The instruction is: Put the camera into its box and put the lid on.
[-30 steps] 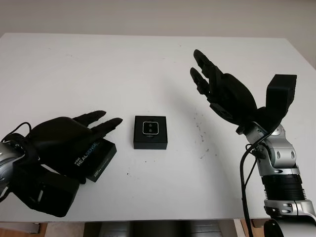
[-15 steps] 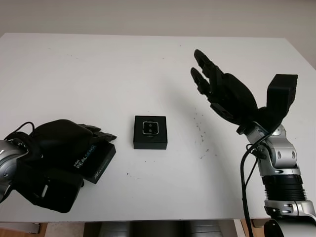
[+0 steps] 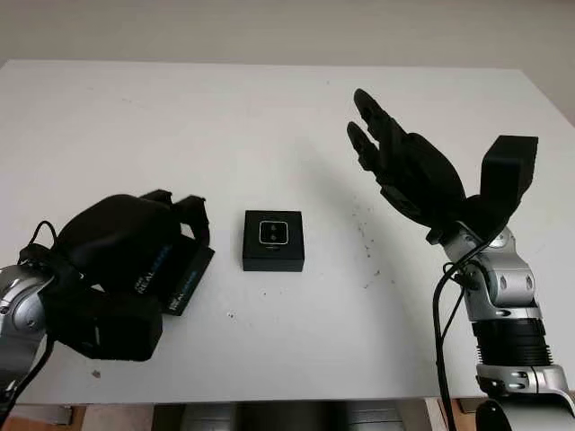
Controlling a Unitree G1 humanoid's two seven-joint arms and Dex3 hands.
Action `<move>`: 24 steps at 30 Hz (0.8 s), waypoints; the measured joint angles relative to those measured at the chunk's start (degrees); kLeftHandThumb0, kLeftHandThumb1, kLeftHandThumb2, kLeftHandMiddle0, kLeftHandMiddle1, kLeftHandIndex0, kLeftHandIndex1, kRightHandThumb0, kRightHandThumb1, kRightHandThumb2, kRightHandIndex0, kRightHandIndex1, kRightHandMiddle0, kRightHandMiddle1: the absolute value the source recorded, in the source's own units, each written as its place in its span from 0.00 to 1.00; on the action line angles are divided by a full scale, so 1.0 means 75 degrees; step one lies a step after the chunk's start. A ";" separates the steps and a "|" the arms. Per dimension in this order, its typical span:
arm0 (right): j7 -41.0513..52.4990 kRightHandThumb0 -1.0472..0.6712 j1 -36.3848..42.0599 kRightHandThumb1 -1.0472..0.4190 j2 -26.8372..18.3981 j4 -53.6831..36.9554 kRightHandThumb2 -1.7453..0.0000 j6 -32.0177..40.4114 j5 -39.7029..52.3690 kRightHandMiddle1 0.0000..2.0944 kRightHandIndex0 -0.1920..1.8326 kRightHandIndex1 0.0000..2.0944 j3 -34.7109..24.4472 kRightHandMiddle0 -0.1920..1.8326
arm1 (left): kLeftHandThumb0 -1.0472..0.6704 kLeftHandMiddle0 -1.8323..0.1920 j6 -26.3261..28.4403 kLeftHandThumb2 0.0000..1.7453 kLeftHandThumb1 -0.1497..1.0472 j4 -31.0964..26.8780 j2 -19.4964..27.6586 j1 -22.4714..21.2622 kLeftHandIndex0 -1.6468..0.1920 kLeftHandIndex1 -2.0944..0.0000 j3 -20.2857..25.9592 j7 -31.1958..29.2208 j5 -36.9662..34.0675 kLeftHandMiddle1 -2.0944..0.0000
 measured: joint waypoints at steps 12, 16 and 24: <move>-0.0140 0.14 0.0114 0.00 0.0124 -0.0150 0.56 0.0001 -0.0047 0.00 0.00 0.00 0.0025 0.00 | 0.42 0.62 0.2726 0.14 1.00 -0.0582 -0.0427 -0.1888 0.78 0.00 -0.0253 -0.0943 0.0258 0.00; -0.0207 0.14 0.0116 0.00 0.0143 -0.0154 0.56 -0.0002 -0.0191 0.00 0.00 0.00 0.0071 0.00 | 0.44 0.62 0.3299 0.14 1.00 -0.0616 -0.0566 -0.2439 0.76 0.00 -0.0667 -0.1410 0.0328 0.00; -0.0343 0.15 0.0118 0.00 0.0300 -0.0156 0.55 -0.0091 -0.0308 0.00 0.00 0.00 0.0219 0.00 | 0.44 0.60 0.3857 0.15 1.00 -0.0294 -0.0867 -0.3368 0.74 0.04 -0.1585 -0.1900 0.0482 0.02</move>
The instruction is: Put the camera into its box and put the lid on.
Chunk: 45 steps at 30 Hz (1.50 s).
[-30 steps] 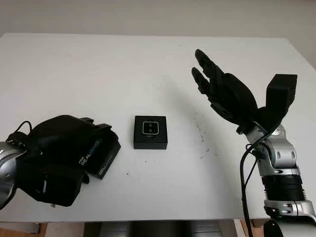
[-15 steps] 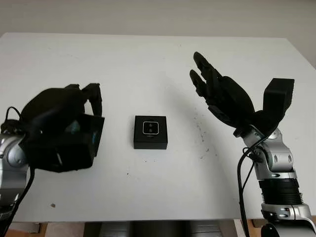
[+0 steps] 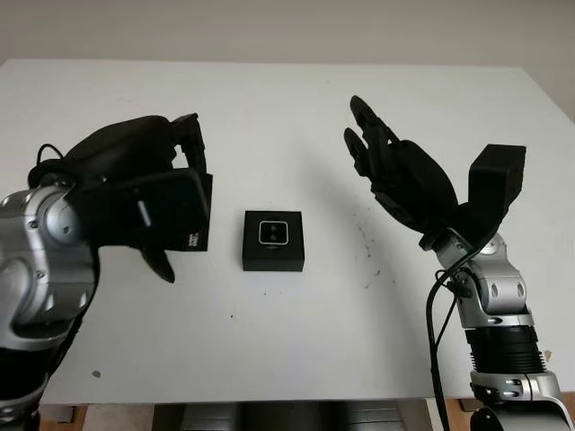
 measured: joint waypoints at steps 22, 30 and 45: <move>0.0136 0.14 0.0085 0.00 0.0066 0.0003 0.56 -0.0271 -0.0166 0.00 0.00 0.00 0.0085 0.00 | 0.44 0.60 -0.1011 0.12 1.00 0.1258 -0.0922 -0.0581 0.72 0.00 -0.0798 0.0151 -0.0413 0.01; 0.0040 0.14 0.0155 0.00 0.0113 -0.0005 0.56 -0.0274 -0.0184 0.00 0.00 0.00 0.0089 0.00 | 0.43 0.65 -0.0668 0.14 1.00 0.1645 -0.1230 -0.0930 0.76 0.14 -0.0991 0.0209 -0.0287 0.20; -0.0003 0.13 0.0251 0.00 0.0131 -0.0006 0.56 -0.0279 -0.0217 0.00 0.00 0.00 0.0090 0.00 | 0.44 0.65 -0.0737 0.15 1.00 0.2238 -0.1525 -0.0961 0.73 0.14 -0.1127 0.0684 -0.0217 0.13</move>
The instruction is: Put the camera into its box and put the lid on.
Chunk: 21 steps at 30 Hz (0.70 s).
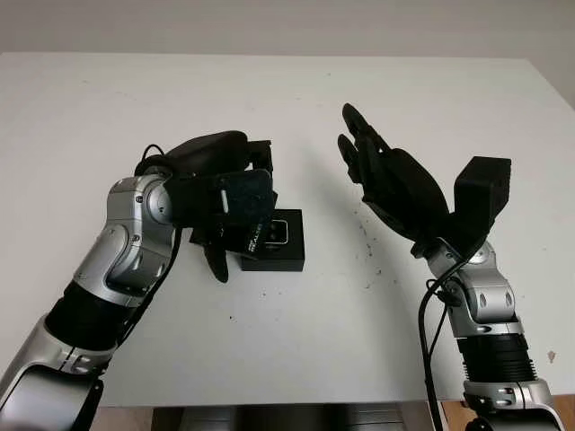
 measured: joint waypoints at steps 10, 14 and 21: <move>0.0005 0.13 0.0005 0.00 0.0003 -0.0001 0.56 -0.0008 -0.0002 0.00 0.00 0.00 0.0001 0.00 | 0.44 0.64 0.0332 0.15 1.00 0.0083 -0.0251 -0.0003 0.74 0.06 0.0001 0.0148 -0.0107 0.11; -0.0033 0.13 0.0020 0.00 0.0019 -0.0003 0.56 -0.0066 -0.0007 0.00 0.00 0.00 0.0002 0.00 | 0.44 0.66 0.0935 0.15 1.00 0.0089 -0.0444 -0.0045 0.76 0.07 0.0000 0.0141 -0.0092 0.07; 0.0075 0.14 0.0049 0.00 0.0030 -0.0002 0.55 -0.0274 -0.0003 0.00 0.00 0.00 0.0003 0.00 | 0.43 0.64 0.1352 0.14 1.00 0.0181 -0.0739 -0.0121 0.70 0.04 -0.0017 0.0323 -0.0112 0.07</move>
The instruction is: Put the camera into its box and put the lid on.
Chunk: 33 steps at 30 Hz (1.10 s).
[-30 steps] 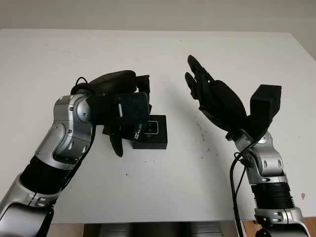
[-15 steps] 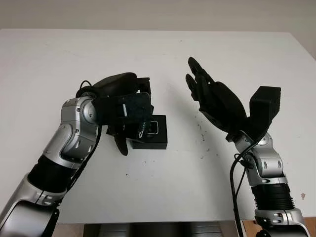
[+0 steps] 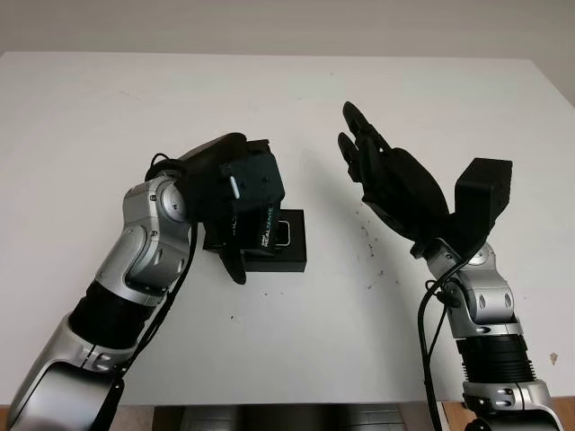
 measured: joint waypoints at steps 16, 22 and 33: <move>-0.0048 0.13 0.0020 0.00 0.0055 0.0006 0.55 -0.0095 -0.0007 0.00 0.00 0.00 0.0000 0.00 | 0.42 0.63 0.0435 0.16 1.00 0.0565 -0.0359 -0.0362 0.65 0.04 -0.0139 0.0225 -0.0372 0.07; -0.0056 0.14 0.0021 0.00 0.0077 0.0007 0.55 -0.0110 -0.0015 0.00 0.00 0.00 0.0000 0.00 | 0.41 0.60 0.0673 0.16 1.00 0.0586 -0.0568 -0.0457 0.67 0.04 -0.0150 0.0343 -0.0558 0.05; 0.0022 0.14 0.0019 0.00 0.0079 0.0162 0.55 -0.0254 -0.0017 0.00 0.00 0.00 -0.0001 0.00 | 0.35 0.80 0.2415 0.18 1.00 0.0709 -0.0883 -0.1017 0.86 0.17 -0.0144 0.0149 -0.1191 0.20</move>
